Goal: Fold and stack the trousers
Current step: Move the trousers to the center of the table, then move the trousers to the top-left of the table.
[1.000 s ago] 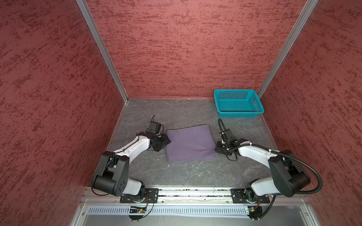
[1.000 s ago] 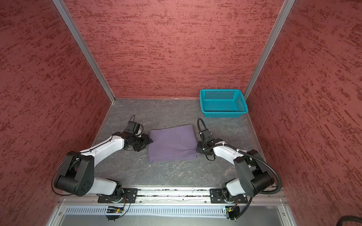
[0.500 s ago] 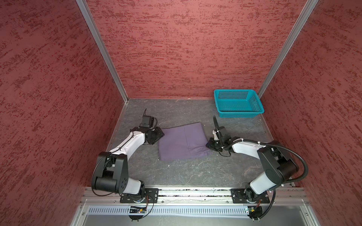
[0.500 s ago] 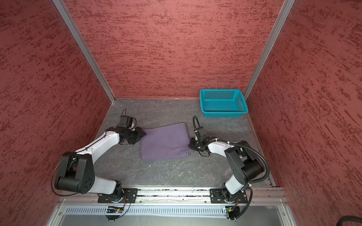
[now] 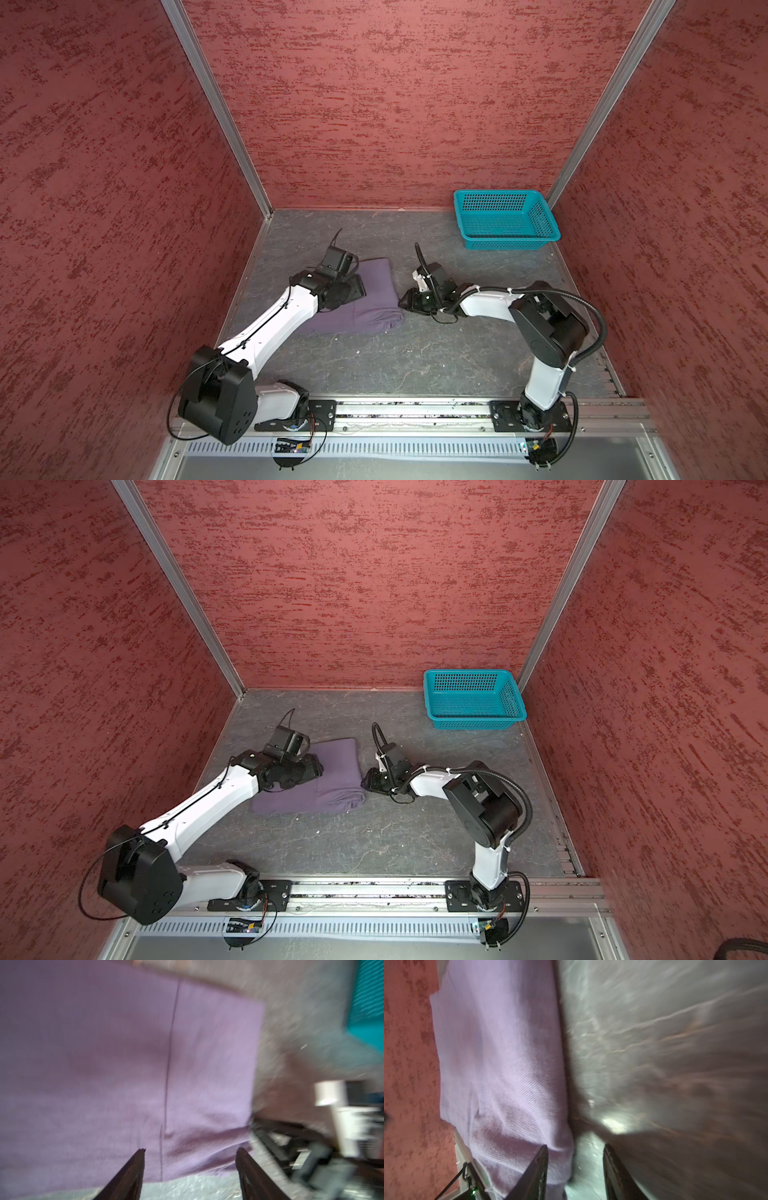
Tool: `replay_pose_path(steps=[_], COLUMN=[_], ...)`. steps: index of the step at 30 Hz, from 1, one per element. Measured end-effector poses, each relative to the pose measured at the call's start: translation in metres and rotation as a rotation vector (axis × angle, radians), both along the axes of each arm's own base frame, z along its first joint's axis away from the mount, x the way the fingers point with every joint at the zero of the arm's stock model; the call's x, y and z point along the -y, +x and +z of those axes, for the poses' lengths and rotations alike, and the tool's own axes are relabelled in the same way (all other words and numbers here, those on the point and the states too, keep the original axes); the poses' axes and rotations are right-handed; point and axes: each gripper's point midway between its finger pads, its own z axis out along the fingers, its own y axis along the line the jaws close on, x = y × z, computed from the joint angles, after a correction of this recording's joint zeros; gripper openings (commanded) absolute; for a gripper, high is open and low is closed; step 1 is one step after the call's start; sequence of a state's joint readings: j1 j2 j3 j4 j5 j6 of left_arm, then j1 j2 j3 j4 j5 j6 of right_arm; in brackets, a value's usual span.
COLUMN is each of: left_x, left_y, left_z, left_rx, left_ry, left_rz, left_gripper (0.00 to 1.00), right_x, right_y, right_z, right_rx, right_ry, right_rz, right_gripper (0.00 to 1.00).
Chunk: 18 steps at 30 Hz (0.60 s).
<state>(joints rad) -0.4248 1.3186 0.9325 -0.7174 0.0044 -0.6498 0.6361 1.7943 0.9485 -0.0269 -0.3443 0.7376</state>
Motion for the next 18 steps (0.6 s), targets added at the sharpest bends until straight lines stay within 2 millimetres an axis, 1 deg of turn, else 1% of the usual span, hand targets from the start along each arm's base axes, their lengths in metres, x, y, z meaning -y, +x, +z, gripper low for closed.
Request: replay_pose_path(steps=[3, 5, 8, 11, 18], left_x=[0.003, 0.007, 0.009, 0.010, -0.002], left_y=[-0.013, -0.016, -0.016, -0.011, 0.026], left_z=[-0.025, -0.040, -0.060, -0.074, -0.082], left_rx=[-0.076, -0.113, -0.153, -0.175, -0.139], left_ry=[0.019, 0.020, 0.023, 0.008, -0.113], left_rz=[-0.005, -0.004, 0.008, 0.027, 0.120], left_gripper=[0.72, 0.72, 0.72, 0.72, 0.72], right_x=[0.036, 0.062, 0.094, 0.113, 0.142], right_y=[0.008, 0.013, 0.017, 0.013, 0.007], right_z=[0.027, 0.049, 0.068, 0.078, 0.087], right_rx=[0.080, 0.142, 0.209, 0.247, 0.283], right_ry=[-0.018, -0.019, -0.034, -0.057, -0.110], right_rz=[-0.067, -0.128, -0.209, -0.255, -0.331], right_gripper=[0.50, 0.51, 0.53, 0.56, 0.61])
